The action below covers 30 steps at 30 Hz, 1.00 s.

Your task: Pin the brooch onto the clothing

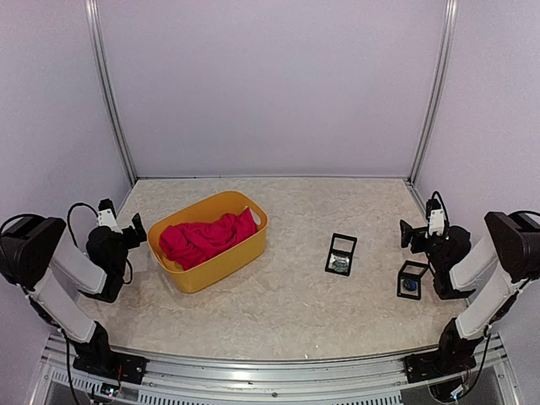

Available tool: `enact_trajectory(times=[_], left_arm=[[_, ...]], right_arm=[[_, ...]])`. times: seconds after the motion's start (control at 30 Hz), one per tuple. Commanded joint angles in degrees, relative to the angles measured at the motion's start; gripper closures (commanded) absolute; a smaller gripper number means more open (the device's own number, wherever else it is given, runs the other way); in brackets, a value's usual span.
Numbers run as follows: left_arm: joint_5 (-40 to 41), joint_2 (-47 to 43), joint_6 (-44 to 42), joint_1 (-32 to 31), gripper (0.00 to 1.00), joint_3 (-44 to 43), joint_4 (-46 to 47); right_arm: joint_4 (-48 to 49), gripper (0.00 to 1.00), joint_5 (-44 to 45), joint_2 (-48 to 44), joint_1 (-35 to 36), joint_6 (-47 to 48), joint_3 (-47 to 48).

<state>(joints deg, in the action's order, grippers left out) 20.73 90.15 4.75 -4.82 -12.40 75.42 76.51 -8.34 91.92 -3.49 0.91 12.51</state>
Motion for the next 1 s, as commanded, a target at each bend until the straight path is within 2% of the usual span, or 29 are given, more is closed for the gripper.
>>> enact_trajectory(times=[0.0, 0.2, 0.3, 0.37, 0.43, 0.47, 0.5, 0.57, 0.6, 0.63, 0.67, 0.77, 0.83, 0.9, 0.97], left_arm=[[-1.4, -0.9, -0.1, 0.7, 0.01, -0.6, 1.1], [-3.0, -0.9, 0.2, 1.4, 0.01, -0.7, 0.7], [0.2, -2.6, 1.5, 1.4, 0.01, -2.2, -3.9], [6.9, -6.7, 4.2, 1.5, 0.01, -6.9, -17.2], [7.3, -12.2, 5.0, 1.6, 0.03, -11.9, -25.8], [4.0, -16.4, 4.9, 1.6, 0.06, -13.9, -27.7], [-2.1, -19.5, 5.5, 1.4, 0.11, -18.6, -32.3], [-9.9, -22.5, 6.2, -0.5, 0.2, -30.1, -48.8], [-13.5, -22.4, 5.2, -2.5, 0.25, -36.6, -59.3], [-16.6, -21.5, 3.9, -5.0, 0.26, -41.7, -71.7], [-19.3, -20.1, 2.9, -7.6, 0.26, -45.8, -80.0], [-28.2, -17.4, 1.7, -14.5, 0.2, -49.0, -94.6], [-28.8, -15.1, 1.2, -18.1, 0.14, -47.8, -98.3], [-26.5, -11.1, 0.9, -19.8, 0.09, -46.4, -98.9], [-23.0, -6.5, 1.2, -20.4, 0.08, -47.1, -98.9]], right_arm=[[-0.2, 0.0, 0.0, -0.9, 0.7, 0.5, 0.9], [-0.3, 0.01, -0.1, -0.8, 0.7, 0.5, 1.1], [-3.1, 0.01, 2.7, -3.3, 0.5, -0.6, 1.4], [-13.0, 0.01, 4.5, -9.1, 0.3, -2.4, 4.2], [-25.1, 0.01, 3.0, -15.4, 0.1, -3.5, 9.7], [-31.1, 0.01, 1.0, -17.8, 0.1, -4.6, 13.0], [-36.5, 0.07, -1.8, -19.6, 0.1, -6.4, 17.2], [-47.8, 0.21, -9.9, -19.5, 0.6, -10.4, 26.6], [-52.9, 0.26, -13.5, -18.6, 1.6, -12.2, 32.0], [-58.2, 0.28, -15.9, -17.2, 3.9, -12.9, 38.5], [-62.7, 0.28, -15.7, -15.8, 7.2, -12.6, 42.9], [-72.9, 0.27, -9.1, -11.1, 18.4, -8.7, 53.6], [-77.6, 0.27, -7.0, -7.4, 26.0, -7.6, 58.9], [-79.9, 0.26, -6.4, -3.0, 31.0, -8.1, 63.4], [-81.5, 0.26, -5.8, 2.3, 35.1, -8.5, 67.9]])
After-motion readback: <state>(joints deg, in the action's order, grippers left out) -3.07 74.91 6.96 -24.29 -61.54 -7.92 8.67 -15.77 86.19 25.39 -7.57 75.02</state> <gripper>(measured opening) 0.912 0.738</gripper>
